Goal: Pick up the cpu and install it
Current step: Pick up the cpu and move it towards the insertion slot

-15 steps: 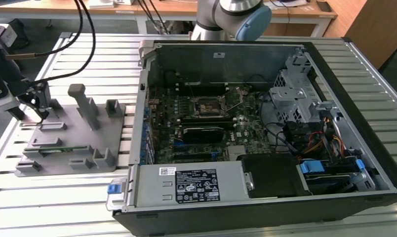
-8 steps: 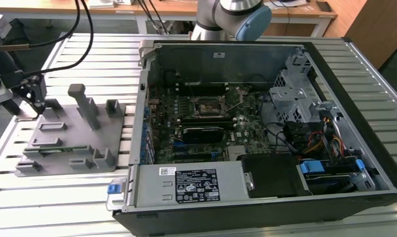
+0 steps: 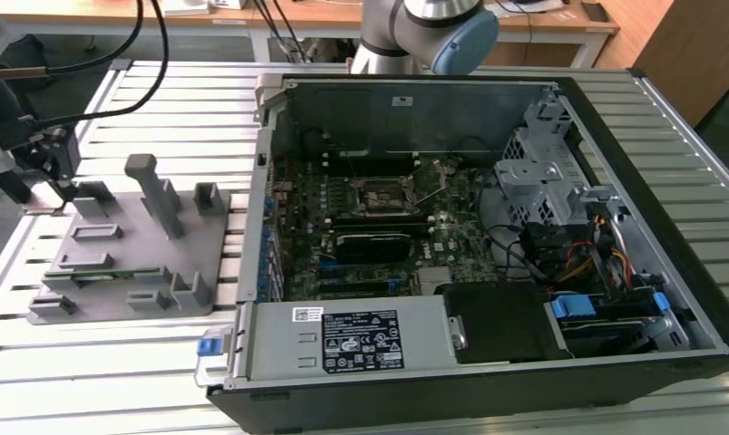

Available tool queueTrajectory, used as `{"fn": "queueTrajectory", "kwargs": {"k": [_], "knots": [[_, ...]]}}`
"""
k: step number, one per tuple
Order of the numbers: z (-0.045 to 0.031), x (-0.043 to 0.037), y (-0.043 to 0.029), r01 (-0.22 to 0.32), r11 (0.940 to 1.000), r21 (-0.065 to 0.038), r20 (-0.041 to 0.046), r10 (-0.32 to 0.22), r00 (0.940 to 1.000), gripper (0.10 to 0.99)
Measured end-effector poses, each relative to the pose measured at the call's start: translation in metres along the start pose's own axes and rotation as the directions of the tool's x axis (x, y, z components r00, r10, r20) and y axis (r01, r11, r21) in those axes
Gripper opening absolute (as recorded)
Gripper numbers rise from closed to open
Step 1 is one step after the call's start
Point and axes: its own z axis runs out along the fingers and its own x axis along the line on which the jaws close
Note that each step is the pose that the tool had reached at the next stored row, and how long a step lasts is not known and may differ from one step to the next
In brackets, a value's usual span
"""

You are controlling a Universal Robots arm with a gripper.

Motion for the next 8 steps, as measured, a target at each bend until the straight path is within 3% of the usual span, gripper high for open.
{"fn": "queueTrajectory", "kwargs": {"k": [8], "knots": [[-0.0098,0.0001,0.0014,0.0,1.0,0.0,0.0001,0.0,1.0,0.525]]}}
